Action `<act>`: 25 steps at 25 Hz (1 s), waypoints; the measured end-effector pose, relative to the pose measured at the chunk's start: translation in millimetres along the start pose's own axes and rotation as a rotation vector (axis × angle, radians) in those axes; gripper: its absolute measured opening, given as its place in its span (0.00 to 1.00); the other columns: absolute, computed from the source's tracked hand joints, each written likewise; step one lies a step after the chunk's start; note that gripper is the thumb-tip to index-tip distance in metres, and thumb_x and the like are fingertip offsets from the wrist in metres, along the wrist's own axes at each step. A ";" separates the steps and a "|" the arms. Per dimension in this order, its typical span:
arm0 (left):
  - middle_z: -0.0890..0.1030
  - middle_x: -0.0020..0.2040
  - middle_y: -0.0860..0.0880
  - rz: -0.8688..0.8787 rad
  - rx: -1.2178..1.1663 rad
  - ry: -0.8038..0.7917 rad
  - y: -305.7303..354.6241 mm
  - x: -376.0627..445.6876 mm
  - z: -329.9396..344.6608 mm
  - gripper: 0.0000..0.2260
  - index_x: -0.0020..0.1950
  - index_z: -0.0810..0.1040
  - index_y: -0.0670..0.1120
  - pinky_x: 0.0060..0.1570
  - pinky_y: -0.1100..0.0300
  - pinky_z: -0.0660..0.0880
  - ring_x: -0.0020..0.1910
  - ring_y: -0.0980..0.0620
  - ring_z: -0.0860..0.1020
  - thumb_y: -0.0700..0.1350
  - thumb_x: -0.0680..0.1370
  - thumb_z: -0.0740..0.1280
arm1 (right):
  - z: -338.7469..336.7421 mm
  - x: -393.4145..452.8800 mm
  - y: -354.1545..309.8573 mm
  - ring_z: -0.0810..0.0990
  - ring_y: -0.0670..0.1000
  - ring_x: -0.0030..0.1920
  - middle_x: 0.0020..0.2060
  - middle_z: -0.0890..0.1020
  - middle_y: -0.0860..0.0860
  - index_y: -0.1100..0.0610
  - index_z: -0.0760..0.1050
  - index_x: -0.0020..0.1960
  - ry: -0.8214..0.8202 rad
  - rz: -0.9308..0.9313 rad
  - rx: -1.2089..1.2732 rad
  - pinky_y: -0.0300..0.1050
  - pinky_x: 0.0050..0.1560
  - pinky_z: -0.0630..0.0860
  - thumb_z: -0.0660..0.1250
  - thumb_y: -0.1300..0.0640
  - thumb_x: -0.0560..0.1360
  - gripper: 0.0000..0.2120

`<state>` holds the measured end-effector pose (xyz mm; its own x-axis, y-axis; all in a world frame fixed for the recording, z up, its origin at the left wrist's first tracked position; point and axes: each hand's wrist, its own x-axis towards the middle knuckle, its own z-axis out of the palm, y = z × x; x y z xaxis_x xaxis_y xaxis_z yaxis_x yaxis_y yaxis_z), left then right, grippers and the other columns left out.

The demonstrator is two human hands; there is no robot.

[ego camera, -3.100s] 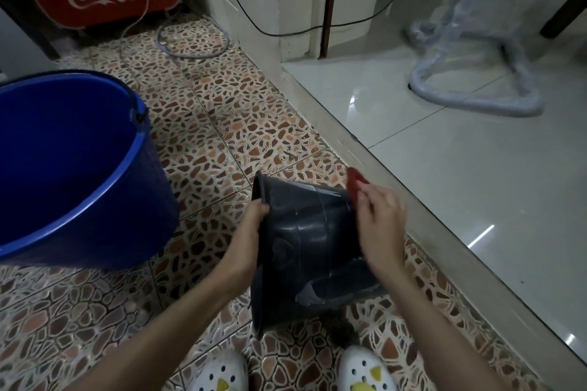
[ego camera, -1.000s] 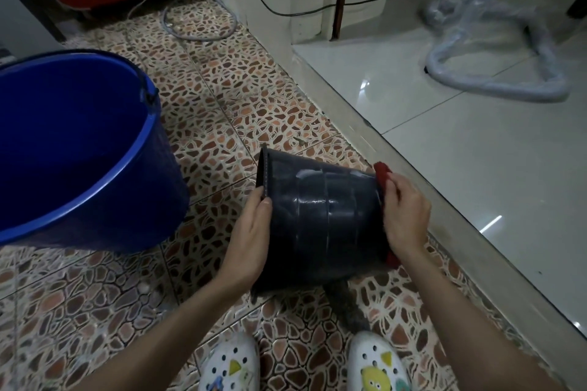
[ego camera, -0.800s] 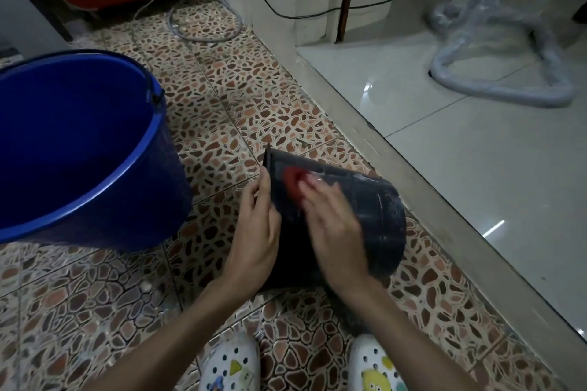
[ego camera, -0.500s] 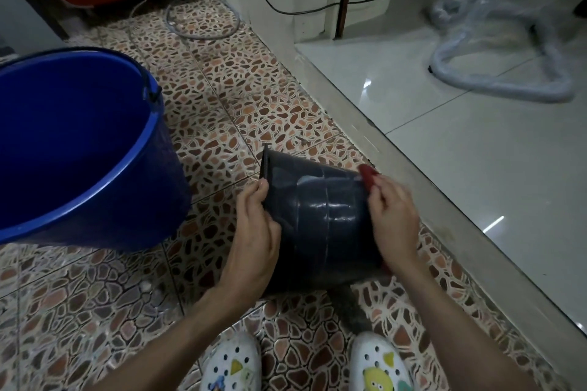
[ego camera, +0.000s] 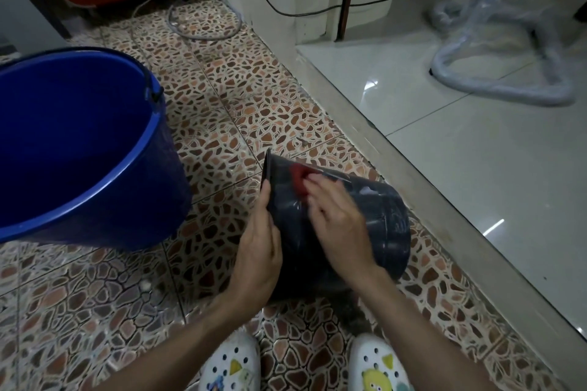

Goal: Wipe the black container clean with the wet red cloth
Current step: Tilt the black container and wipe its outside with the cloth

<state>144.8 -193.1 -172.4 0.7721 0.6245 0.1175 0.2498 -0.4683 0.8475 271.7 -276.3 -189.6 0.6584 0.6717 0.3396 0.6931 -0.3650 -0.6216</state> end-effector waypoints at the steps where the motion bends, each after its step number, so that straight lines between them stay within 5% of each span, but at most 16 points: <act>1: 0.64 0.75 0.48 -0.034 -0.031 -0.011 -1.3 -6.6 1.0 0.27 0.78 0.47 0.54 0.65 0.76 0.62 0.70 0.58 0.68 0.37 0.82 0.52 | -8.2 -1.4 17.1 0.68 0.47 0.70 0.66 0.76 0.49 0.54 0.73 0.67 0.033 0.113 -0.039 0.54 0.72 0.64 0.57 0.57 0.81 0.15; 5: 0.73 0.62 0.57 -0.130 -0.171 -0.005 18.0 -18.8 -4.4 0.19 0.72 0.56 0.57 0.52 0.79 0.68 0.57 0.70 0.74 0.43 0.83 0.50 | -54.8 9.2 70.1 0.76 0.48 0.51 0.56 0.81 0.55 0.58 0.77 0.62 0.080 0.482 -0.132 0.41 0.56 0.70 0.58 0.58 0.80 0.13; 8: 0.78 0.47 0.55 -0.182 -0.192 0.080 29.7 19.6 -12.5 0.09 0.63 0.63 0.49 0.42 0.70 0.75 0.45 0.63 0.80 0.49 0.84 0.52 | -55.6 14.9 42.2 0.77 0.48 0.57 0.59 0.80 0.53 0.56 0.76 0.63 0.114 0.454 -0.018 0.41 0.59 0.71 0.59 0.59 0.80 0.13; 11: 0.78 0.55 0.56 -0.201 -0.148 0.066 30.0 46.6 -9.0 0.17 0.71 0.64 0.49 0.51 0.70 0.71 0.55 0.61 0.78 0.52 0.83 0.50 | -17.0 -5.1 -24.6 0.67 0.42 0.68 0.66 0.75 0.47 0.54 0.73 0.66 0.019 0.119 0.068 0.42 0.71 0.64 0.59 0.61 0.80 0.15; 13: 0.76 0.59 0.60 -0.171 -0.123 0.130 29.4 41.6 -5.3 0.18 0.75 0.64 0.48 0.50 0.80 0.66 0.55 0.73 0.73 0.46 0.84 0.51 | 0.0 -14.6 -34.3 0.64 0.41 0.70 0.67 0.73 0.48 0.56 0.72 0.68 -0.027 -0.017 0.058 0.41 0.74 0.57 0.60 0.61 0.80 0.16; 16: 0.69 0.47 0.70 -0.165 -0.119 0.175 23.8 21.4 -2.0 0.20 0.76 0.60 0.46 0.41 0.85 0.65 0.42 0.84 0.70 0.41 0.84 0.52 | -9.1 -1.8 15.4 0.69 0.44 0.69 0.67 0.74 0.48 0.54 0.73 0.67 0.052 0.149 -0.038 0.48 0.73 0.62 0.57 0.58 0.81 0.16; 20: 0.69 0.59 0.68 -0.090 -0.114 0.176 16.9 10.8 -1.8 0.22 0.78 0.56 0.50 0.53 0.83 0.65 0.50 0.81 0.71 0.43 0.83 0.52 | -50.2 6.7 74.9 0.77 0.53 0.59 0.59 0.80 0.55 0.58 0.76 0.63 0.139 0.493 -0.114 0.44 0.61 0.70 0.58 0.58 0.80 0.14; 22: 0.70 0.55 0.67 -0.076 -0.092 0.170 11.3 10.0 -0.1 0.23 0.78 0.54 0.49 0.49 0.83 0.67 0.46 0.80 0.73 0.45 0.83 0.51 | -47.7 6.2 56.5 0.76 0.51 0.61 0.61 0.79 0.53 0.57 0.75 0.64 0.186 0.435 -0.064 0.44 0.63 0.71 0.58 0.58 0.80 0.14; 25: 0.68 0.53 0.71 -0.103 -0.091 0.122 4.1 -0.2 0.9 0.22 0.78 0.54 0.47 0.43 0.83 0.68 0.44 0.80 0.74 0.43 0.83 0.50 | -13.5 0.1 -7.9 0.72 0.44 0.66 0.65 0.75 0.50 0.57 0.73 0.66 0.078 0.034 0.058 0.42 0.70 0.67 0.59 0.62 0.80 0.15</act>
<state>146.1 -195.7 -169.4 0.6670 0.7402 0.0849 0.2655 -0.3426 0.9012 270.3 -282.1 -175.1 0.7037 0.6067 0.3696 0.6531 -0.3477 -0.6728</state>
